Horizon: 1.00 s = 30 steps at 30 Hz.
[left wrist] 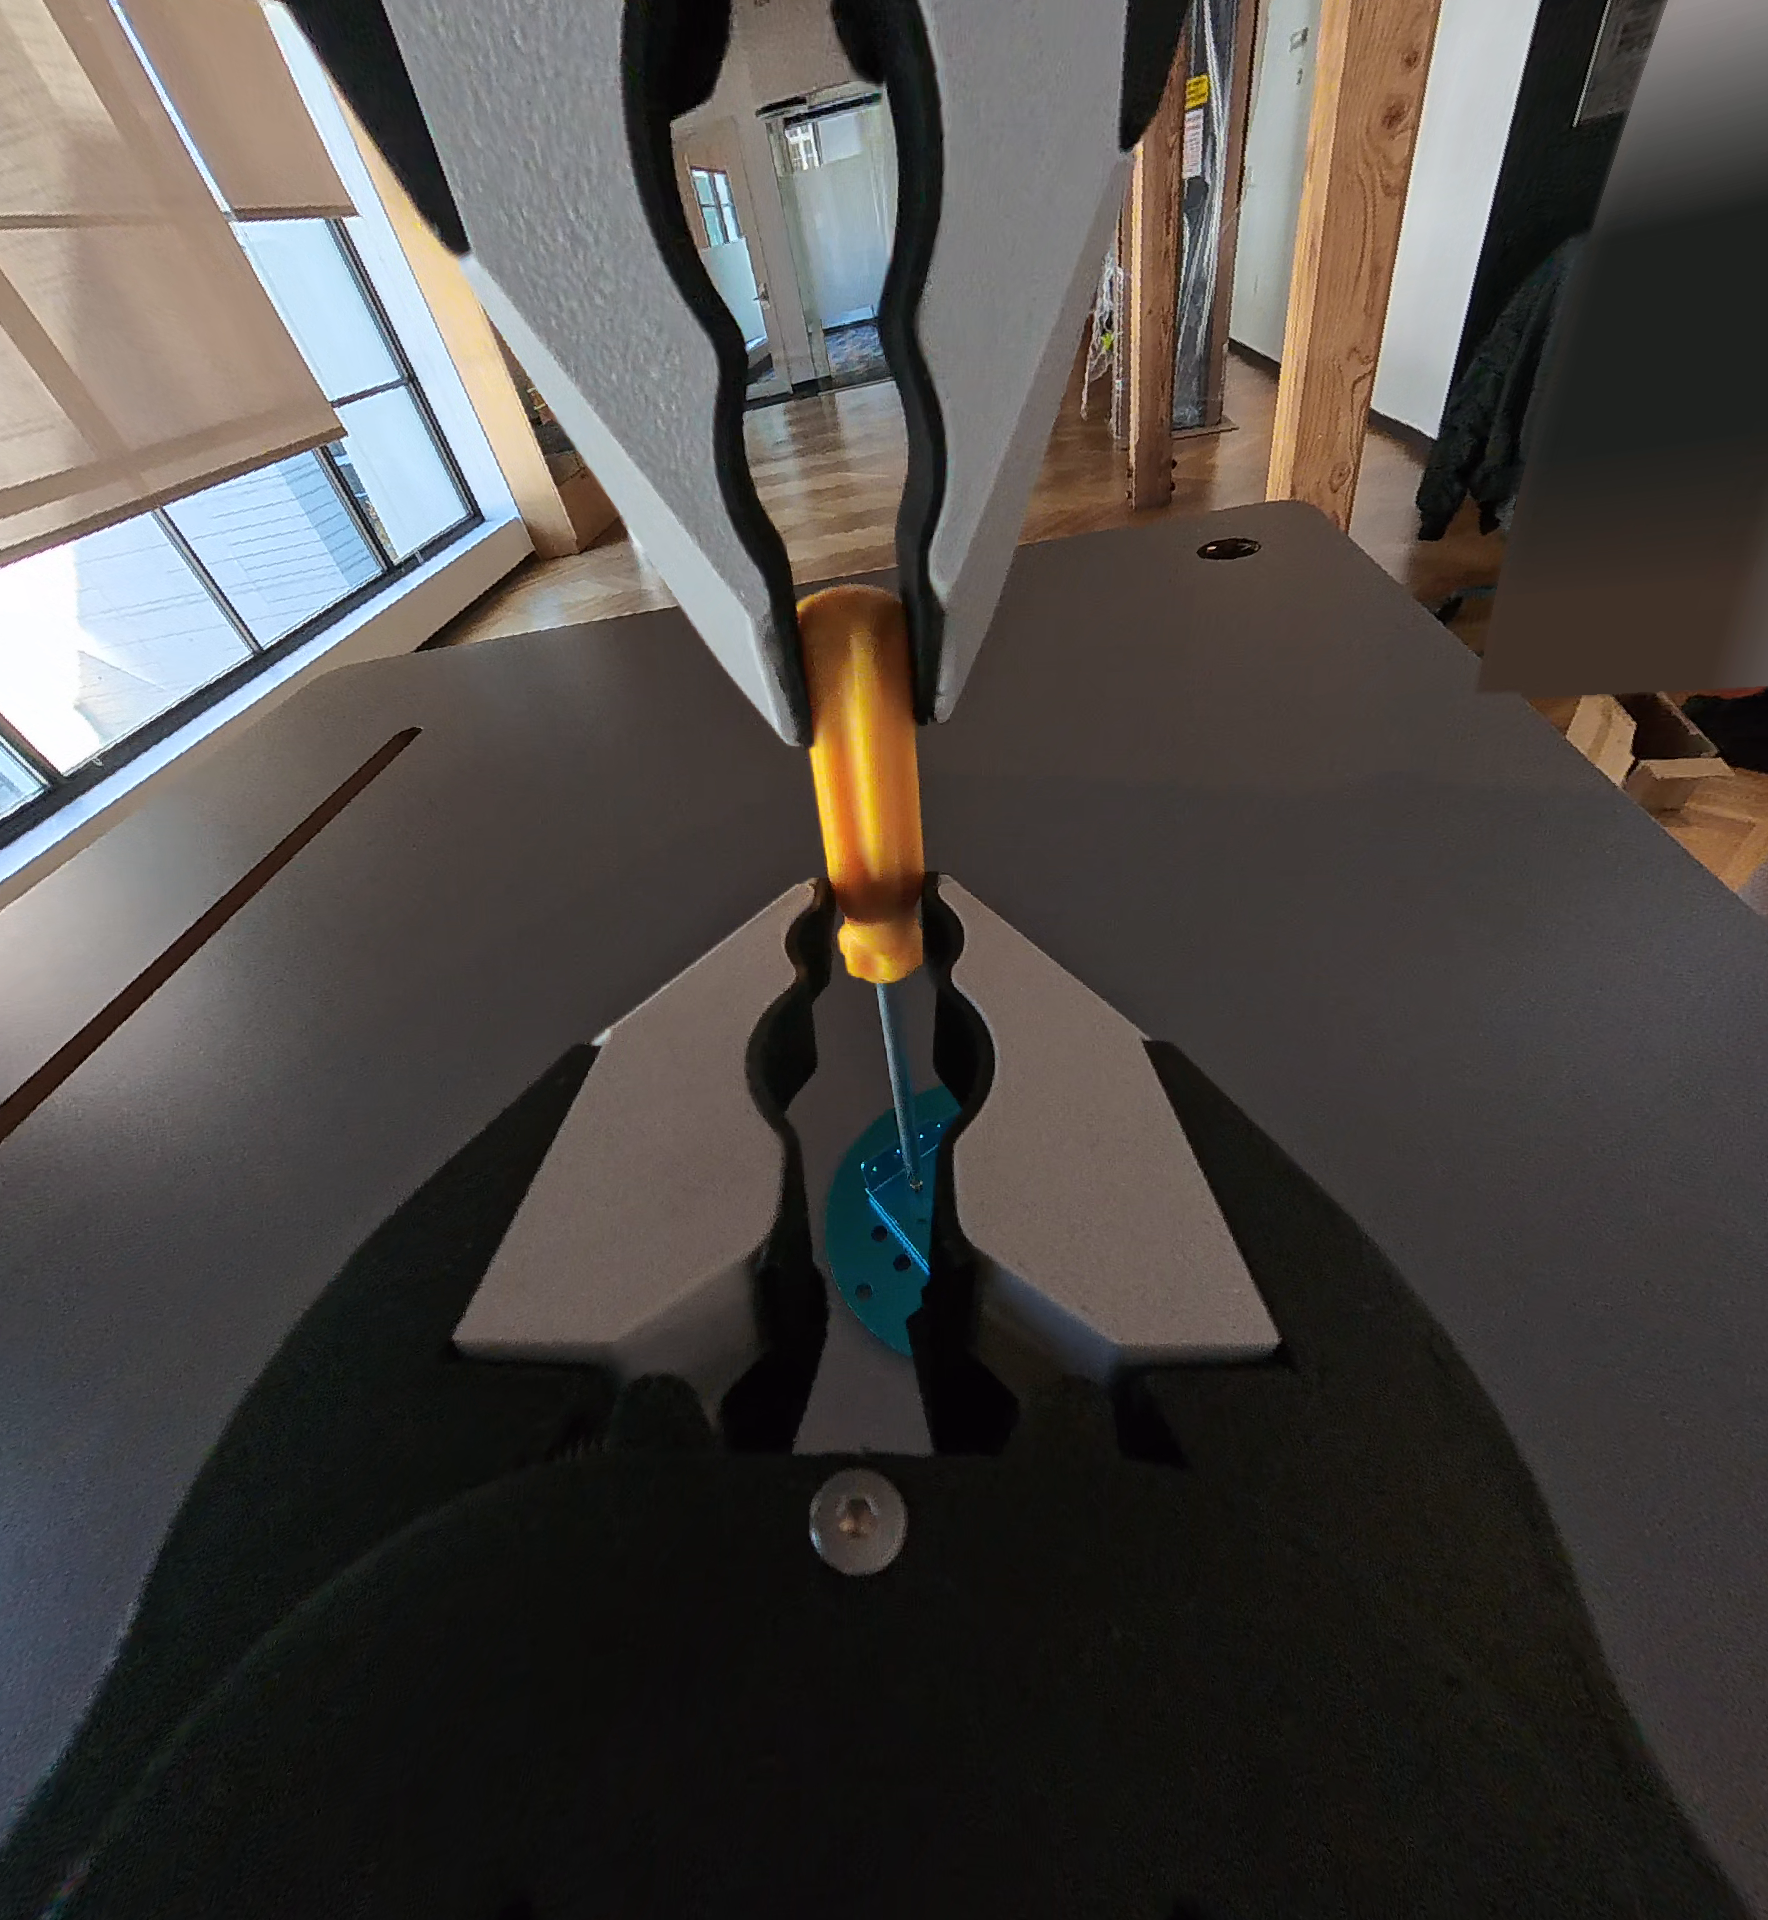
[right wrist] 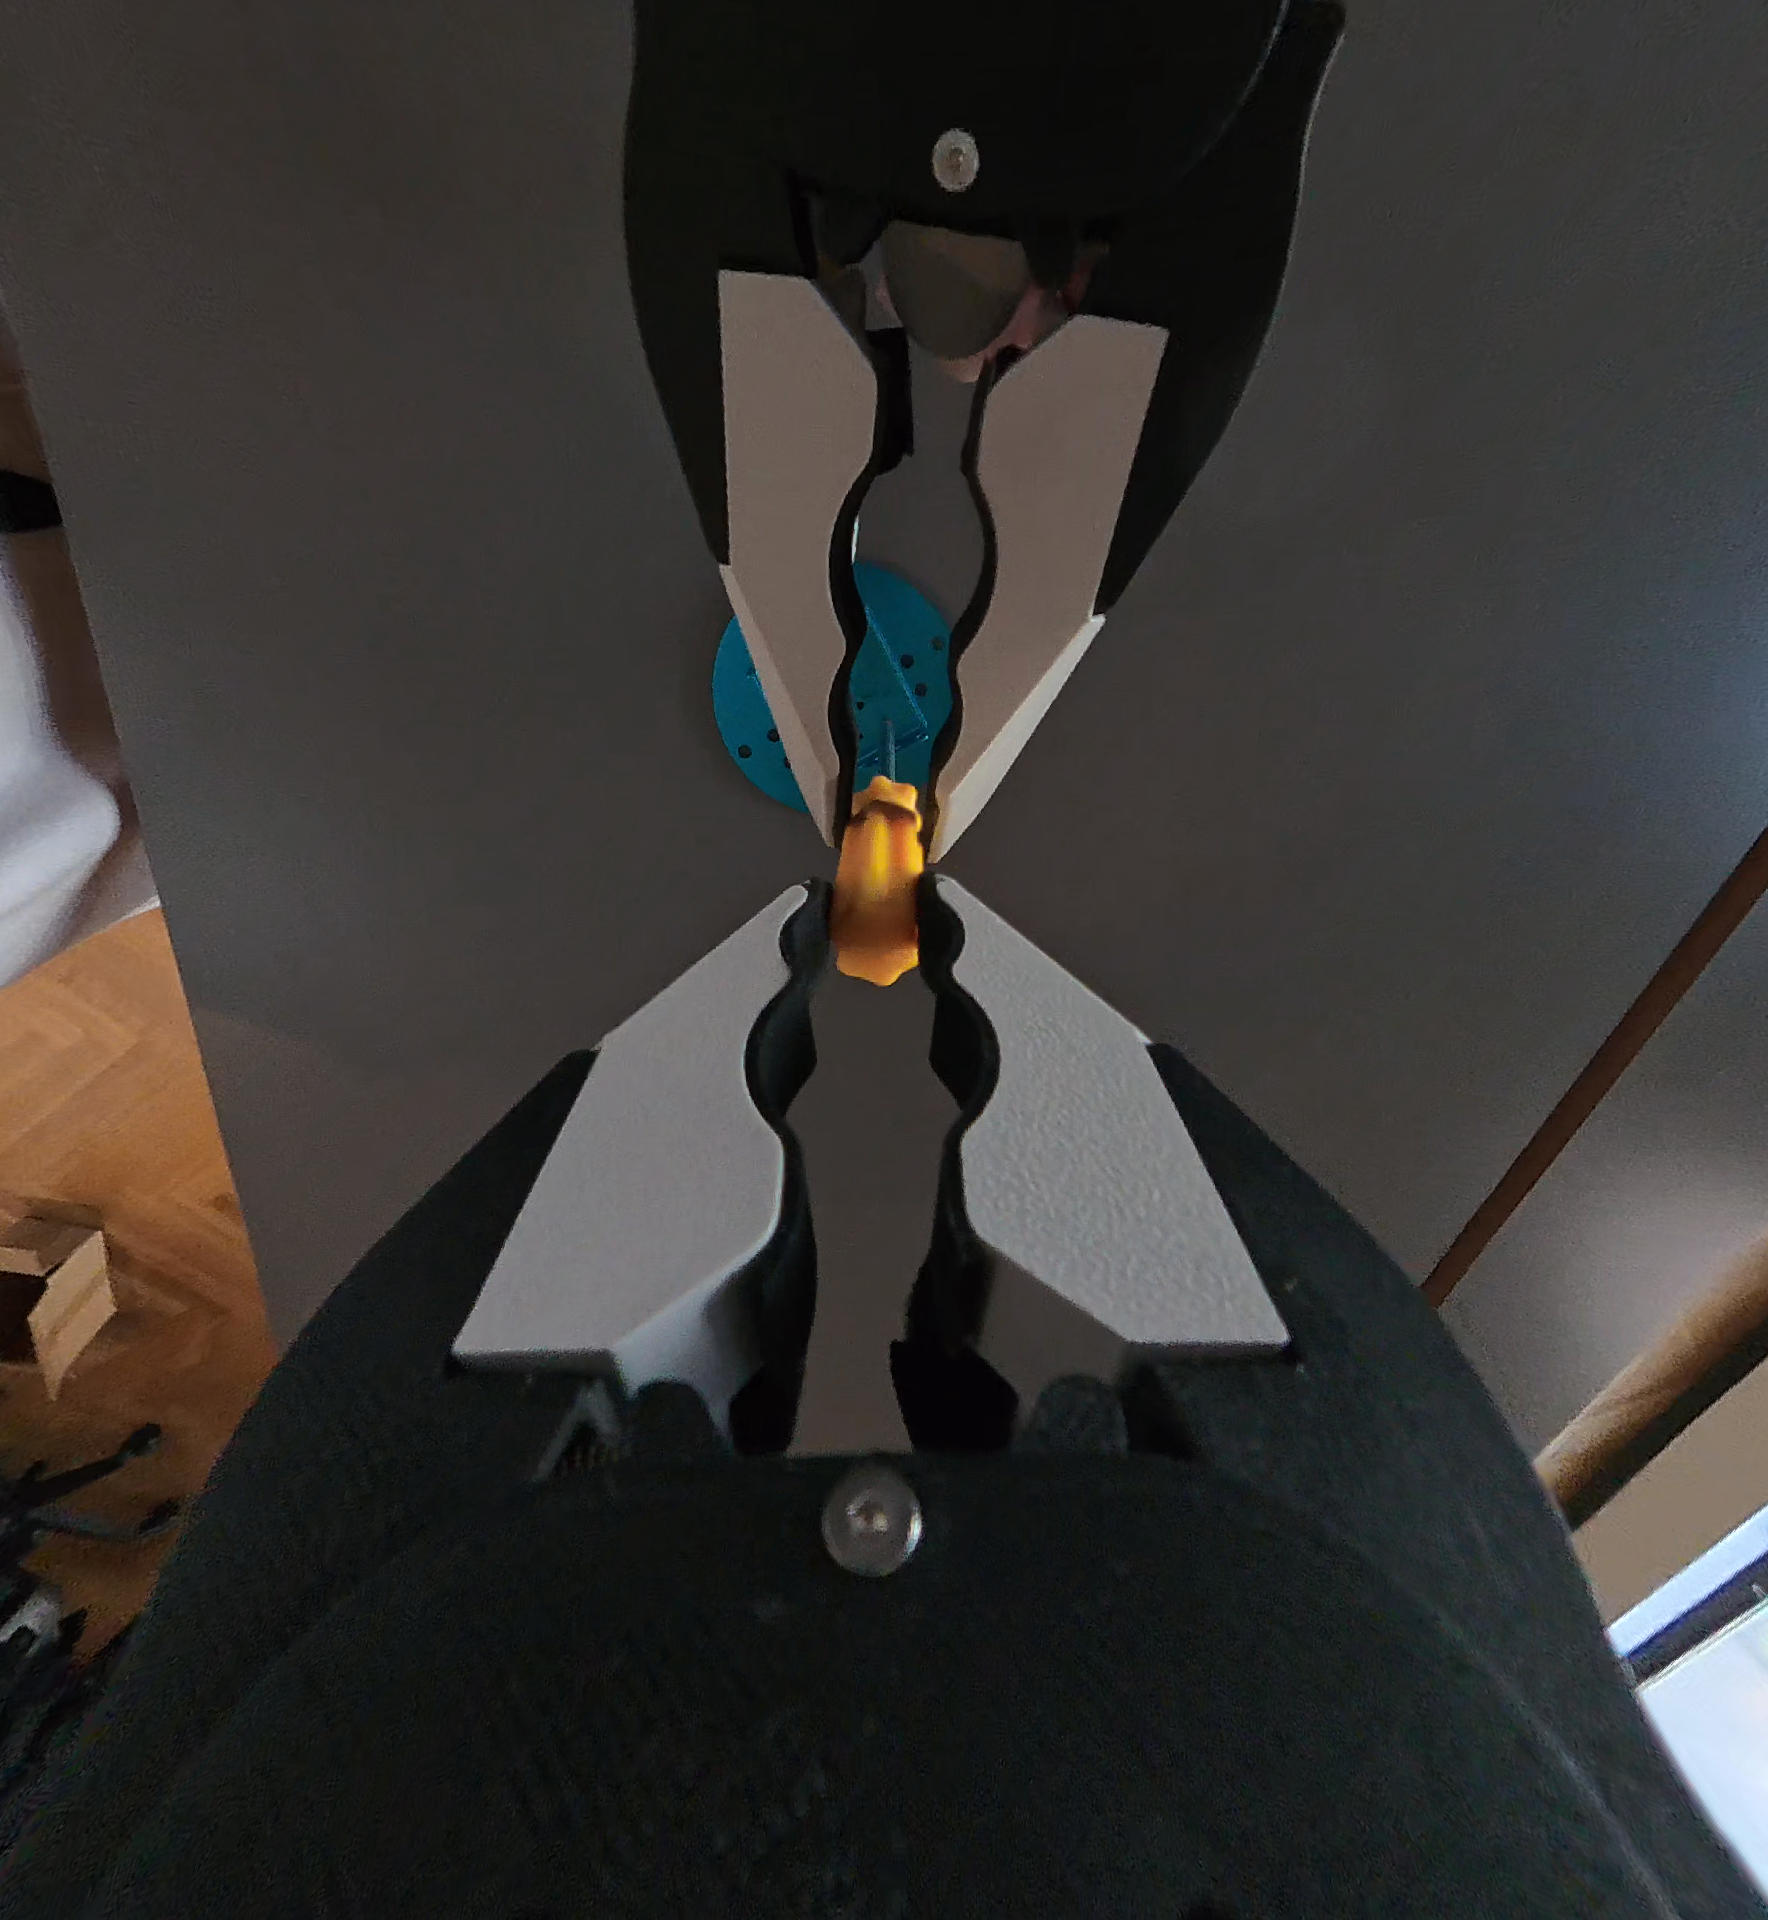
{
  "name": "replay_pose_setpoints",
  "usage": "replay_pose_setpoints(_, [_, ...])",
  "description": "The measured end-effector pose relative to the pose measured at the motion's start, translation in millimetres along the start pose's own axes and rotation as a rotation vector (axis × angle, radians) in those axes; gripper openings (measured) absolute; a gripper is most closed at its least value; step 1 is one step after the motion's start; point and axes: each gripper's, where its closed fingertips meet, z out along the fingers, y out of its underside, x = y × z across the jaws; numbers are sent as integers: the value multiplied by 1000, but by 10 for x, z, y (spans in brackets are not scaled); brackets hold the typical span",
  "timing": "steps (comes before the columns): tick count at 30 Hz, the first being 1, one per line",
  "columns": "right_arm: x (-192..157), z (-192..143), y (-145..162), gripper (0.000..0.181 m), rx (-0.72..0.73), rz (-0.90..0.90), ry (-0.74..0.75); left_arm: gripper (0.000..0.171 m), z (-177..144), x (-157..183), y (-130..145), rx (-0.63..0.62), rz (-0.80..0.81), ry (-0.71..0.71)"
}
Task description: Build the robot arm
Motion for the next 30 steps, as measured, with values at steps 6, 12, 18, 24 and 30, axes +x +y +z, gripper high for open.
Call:
replay_pose_setpoints(6, [103,4,-31,16,12,395,-21,24,25,-38,-12,-8,0,-51])
replay_pose_setpoints(12, [73,3,-65,26,47,278,-47,16,12,-68,8,-21,-18,-52])
replay_pose_setpoints(18, [43,-8,-20,31,53,53,-22,16,14,-34,2,-17,-8,-25])
replay_pose_setpoints(24, [72,31,30,17,5,165,-22,21,10,-60,7,-21,-5,-61])
replay_pose_setpoints(30, [105,37,9,17,8,464,-37,16,33,-100,17,-35,-3,-103])
